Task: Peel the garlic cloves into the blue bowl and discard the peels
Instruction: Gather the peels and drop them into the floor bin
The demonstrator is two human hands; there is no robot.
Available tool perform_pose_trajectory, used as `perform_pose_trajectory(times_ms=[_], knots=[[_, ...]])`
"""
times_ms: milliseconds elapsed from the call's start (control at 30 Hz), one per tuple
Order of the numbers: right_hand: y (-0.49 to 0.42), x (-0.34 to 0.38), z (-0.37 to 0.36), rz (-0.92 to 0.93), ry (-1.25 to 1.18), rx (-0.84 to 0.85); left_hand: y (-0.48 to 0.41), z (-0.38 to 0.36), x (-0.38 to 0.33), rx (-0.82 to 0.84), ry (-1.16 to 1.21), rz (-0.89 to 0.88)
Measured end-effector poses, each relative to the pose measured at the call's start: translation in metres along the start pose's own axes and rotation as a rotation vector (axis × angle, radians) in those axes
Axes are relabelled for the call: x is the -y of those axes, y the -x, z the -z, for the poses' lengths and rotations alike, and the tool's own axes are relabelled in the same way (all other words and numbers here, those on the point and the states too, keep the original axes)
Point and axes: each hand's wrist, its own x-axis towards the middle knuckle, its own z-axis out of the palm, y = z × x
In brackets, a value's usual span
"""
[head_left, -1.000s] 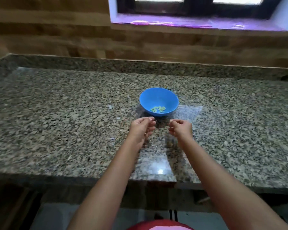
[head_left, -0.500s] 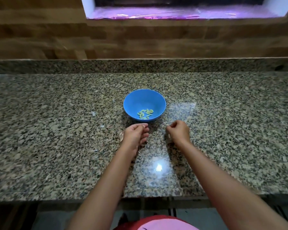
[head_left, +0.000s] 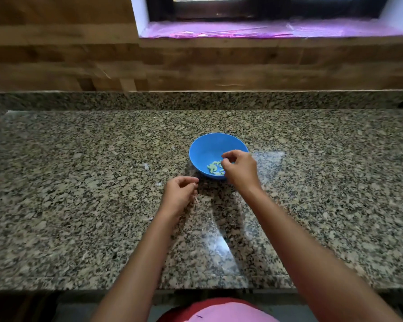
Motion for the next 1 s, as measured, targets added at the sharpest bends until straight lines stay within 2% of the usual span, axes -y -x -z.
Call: perform_pose_trajectory(times_ms=[167,233,367,467,600,833,1000], knots=[[0.032,-0.016,-0.012,-0.065,-0.104,0.057,0.003,0.019,0.023,-0.063,-0.31,-0.128],[0.042,-0.022,-0.018,-0.113,-0.128,0.095,0.005,0.018,0.027,-0.077,-0.562,-0.222],[0.053,-0.033,-0.029,-0.164,-0.107,0.169,0.0,0.009,0.028,-0.041,-1.266,-0.469],[0.056,-0.039,-0.03,-0.217,-0.102,0.187,-0.006,0.006,0.023,0.007,-1.494,-0.533],[0.058,-0.045,-0.028,-0.266,-0.116,0.203,-0.009,0.006,0.022,0.044,-1.508,-0.554],[0.048,-0.039,-0.033,-0.312,-0.115,0.343,0.002,0.005,0.023,0.039,-1.273,-0.551],[0.045,-0.035,-0.034,-0.196,-0.03,0.334,0.006,0.01,0.026,0.055,-1.237,-0.526]])
